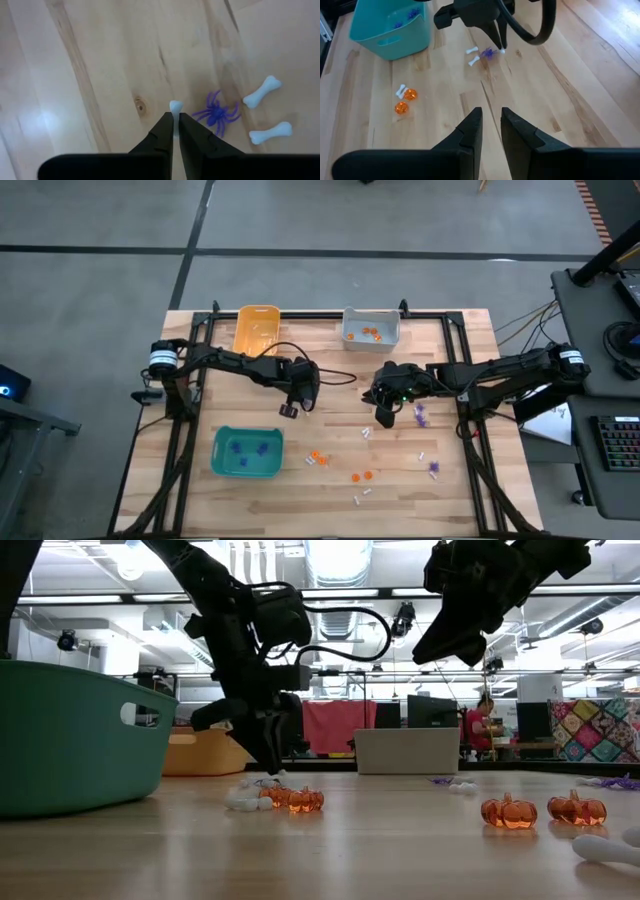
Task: Sort Halloween decoration
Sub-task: Put the white bone toy into the orange bin
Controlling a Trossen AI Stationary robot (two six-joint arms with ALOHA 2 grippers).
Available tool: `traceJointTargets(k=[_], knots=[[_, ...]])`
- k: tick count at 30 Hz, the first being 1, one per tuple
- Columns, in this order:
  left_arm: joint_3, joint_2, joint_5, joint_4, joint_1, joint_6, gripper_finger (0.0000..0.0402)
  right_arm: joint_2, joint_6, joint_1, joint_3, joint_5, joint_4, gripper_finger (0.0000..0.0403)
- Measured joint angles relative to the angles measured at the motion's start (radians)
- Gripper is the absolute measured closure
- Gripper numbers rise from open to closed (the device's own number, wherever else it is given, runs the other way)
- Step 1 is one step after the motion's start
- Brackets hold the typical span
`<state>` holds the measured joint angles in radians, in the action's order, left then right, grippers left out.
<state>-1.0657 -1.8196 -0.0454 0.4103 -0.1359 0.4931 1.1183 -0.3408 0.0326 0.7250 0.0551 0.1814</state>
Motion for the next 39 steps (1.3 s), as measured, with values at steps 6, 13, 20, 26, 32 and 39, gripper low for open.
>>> traceJointTargets(k=[6, 13, 20, 26, 32, 39], knots=[[0.0, 0.034, -0.001, 0.017, 0.0, 0.0, 0.0401, 0.0, 0.0, 0.0, 0.0, 0.0, 0.0, 0.0344], [0.0, 0.183, -0.001, 0.101, -0.004, 0.003, 0.0401, 0.0, 0.0, 0.0, 0.0, 0.0, 0.0, 0.0344], [-0.002, 0.385, -0.127, 0.223, -0.073, 0.034, 0.0402, 0.0, 0.0, 0.0, 0.0, 0.0, -0.008, 0.0344], [-0.002, 0.486, -0.13, 0.284, -0.246, 0.071, 0.0401, 0.0, 0.0, 0.0, 0.0, 0.0, -0.008, 0.0344], [-0.002, 0.477, -0.129, 0.311, -0.457, 0.155, 0.0401, 0.0, 0.0, 0.0, 0.0, 0.0, -0.009, 0.0344], [-0.028, 0.383, -0.13, 0.314, -0.613, 0.132, 0.0401, 0.0, 0.0, 0.0, 0.0, 0.0, -0.008, 0.0344]])
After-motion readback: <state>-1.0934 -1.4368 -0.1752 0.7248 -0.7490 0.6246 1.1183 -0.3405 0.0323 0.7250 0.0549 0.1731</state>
